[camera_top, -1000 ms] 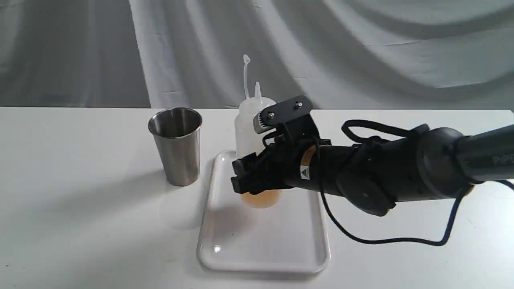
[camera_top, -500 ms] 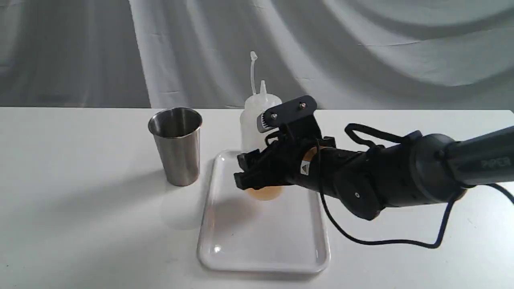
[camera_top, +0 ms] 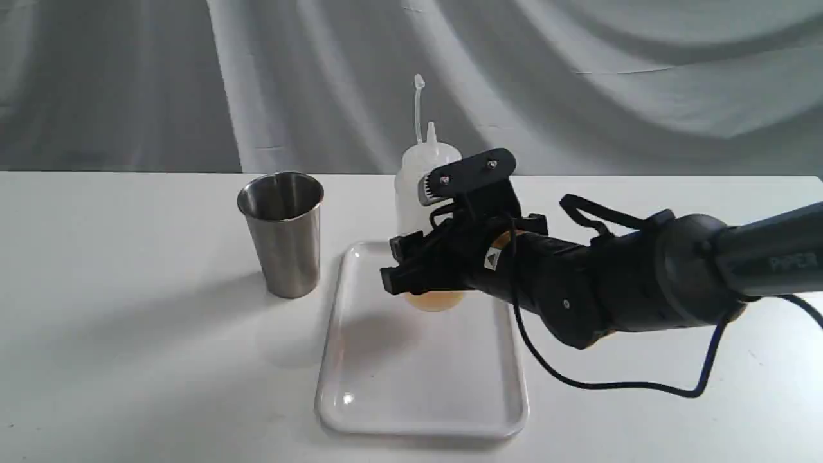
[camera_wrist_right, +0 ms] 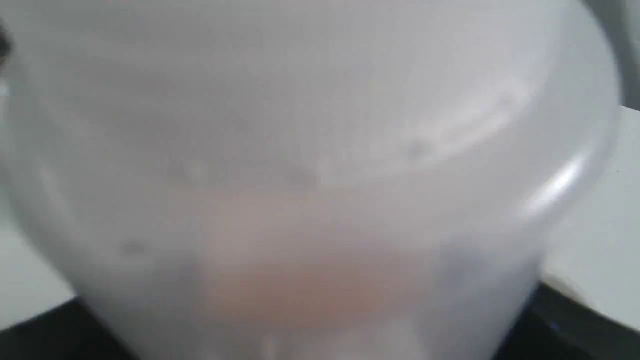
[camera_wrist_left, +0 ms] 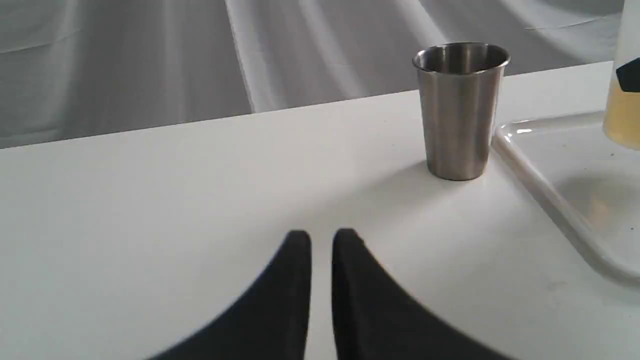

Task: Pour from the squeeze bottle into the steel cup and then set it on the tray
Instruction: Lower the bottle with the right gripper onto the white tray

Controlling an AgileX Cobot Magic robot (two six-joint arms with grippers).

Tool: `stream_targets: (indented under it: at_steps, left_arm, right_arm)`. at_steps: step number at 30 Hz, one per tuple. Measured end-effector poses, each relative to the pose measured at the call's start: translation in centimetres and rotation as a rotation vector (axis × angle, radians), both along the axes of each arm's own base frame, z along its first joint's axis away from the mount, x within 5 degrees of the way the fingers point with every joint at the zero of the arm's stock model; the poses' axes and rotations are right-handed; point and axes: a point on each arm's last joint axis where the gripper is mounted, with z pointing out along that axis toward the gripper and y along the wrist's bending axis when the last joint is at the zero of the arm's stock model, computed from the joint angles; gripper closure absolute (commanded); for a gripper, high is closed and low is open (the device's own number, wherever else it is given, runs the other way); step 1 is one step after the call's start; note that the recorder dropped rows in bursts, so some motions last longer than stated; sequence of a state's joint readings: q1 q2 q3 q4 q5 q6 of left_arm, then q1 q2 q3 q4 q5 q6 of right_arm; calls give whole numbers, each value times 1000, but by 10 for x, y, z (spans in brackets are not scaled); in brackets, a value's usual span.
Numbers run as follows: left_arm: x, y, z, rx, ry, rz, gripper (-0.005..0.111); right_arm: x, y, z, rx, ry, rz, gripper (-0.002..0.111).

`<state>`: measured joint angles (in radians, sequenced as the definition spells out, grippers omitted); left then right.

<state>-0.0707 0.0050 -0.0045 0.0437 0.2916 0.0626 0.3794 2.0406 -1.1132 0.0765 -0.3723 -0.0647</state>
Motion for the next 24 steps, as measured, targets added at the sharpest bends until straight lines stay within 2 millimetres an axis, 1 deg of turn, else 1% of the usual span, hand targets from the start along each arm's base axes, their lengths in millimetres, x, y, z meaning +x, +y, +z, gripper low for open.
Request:
stream_targets:
  at_steps: [8, 17, 24]
  left_arm:
    - [0, 0, 0, 0, 0, 0, 98]
    - [0, 0, 0, 0, 0, 0, 98]
    - [0, 0, 0, 0, 0, 0, 98]
  right_arm:
    - [-2, 5, -10, 4, 29, -2, 73]
    - [-3, 8, -17, 5, 45, -3, 73]
    - [-4, 10, -17, 6, 49, -1, 73]
